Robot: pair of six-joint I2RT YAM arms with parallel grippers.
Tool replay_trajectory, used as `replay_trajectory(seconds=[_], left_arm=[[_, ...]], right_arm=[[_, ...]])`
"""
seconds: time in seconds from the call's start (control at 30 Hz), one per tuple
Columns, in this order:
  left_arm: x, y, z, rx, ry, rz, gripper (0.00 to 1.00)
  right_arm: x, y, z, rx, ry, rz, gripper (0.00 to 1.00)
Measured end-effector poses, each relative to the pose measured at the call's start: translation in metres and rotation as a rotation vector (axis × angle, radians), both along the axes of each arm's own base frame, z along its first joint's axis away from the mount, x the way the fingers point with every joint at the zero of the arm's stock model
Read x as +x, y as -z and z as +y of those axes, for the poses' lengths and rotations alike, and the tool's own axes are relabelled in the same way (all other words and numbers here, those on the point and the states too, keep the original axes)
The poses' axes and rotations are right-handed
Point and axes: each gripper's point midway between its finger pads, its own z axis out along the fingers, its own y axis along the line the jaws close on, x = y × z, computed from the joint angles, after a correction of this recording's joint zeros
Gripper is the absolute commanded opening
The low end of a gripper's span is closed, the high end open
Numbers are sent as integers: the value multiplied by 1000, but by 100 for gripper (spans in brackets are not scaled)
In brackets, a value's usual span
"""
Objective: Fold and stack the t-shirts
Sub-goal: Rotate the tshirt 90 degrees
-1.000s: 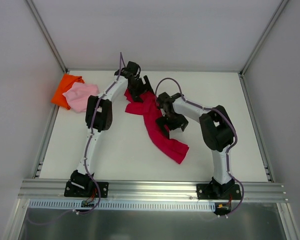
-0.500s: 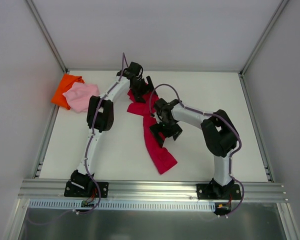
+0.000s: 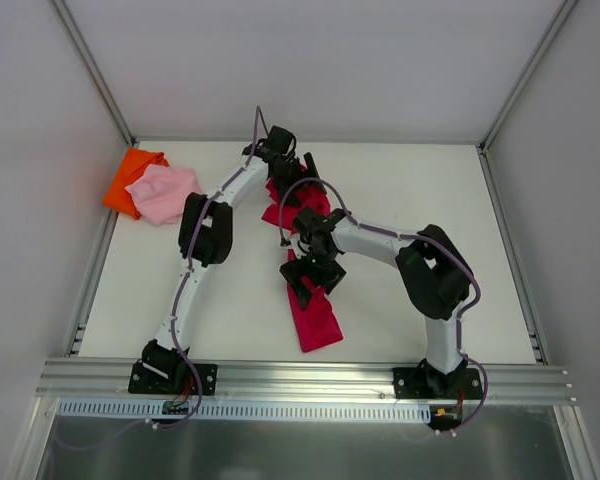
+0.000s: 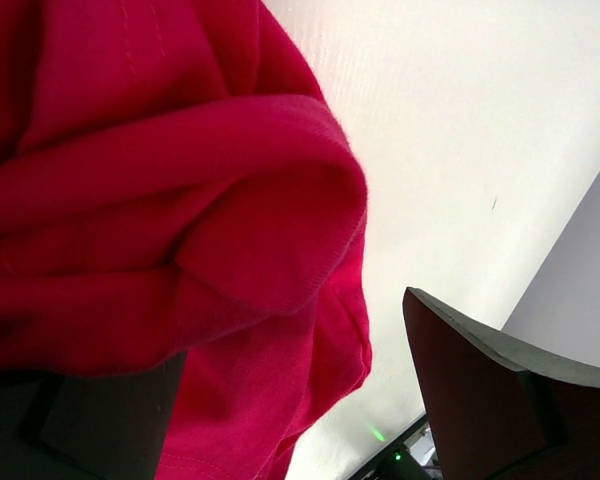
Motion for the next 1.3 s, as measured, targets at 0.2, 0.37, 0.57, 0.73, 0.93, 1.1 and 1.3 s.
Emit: replay_trajectory(seconds=[0.2, 0.37, 0.57, 0.73, 0.93, 1.1, 1.3], left_arm=[[1, 0, -2, 2, 7, -14, 87], [3, -1, 8, 47, 7, -51, 88], [19, -32, 36, 113, -26, -163, 90], [37, -111, 61, 116, -79, -348, 90], [15, -208, 82, 107, -108, -551, 89], [-43, -229, 103, 116, -106, -590, 89], [-105, -186, 103, 98, -28, -502, 89]], right_arm=[[-5, 0, 3, 16, -13, -6, 96], [-7, 0, -8, -21, -19, -47, 96], [6, -12, -22, -81, -41, -143, 96], [38, -44, -19, -85, -51, -305, 96], [76, -113, -58, -83, 115, -613, 96], [111, -185, -124, -89, 395, -839, 96], [145, -225, -166, -124, 566, -922, 96]])
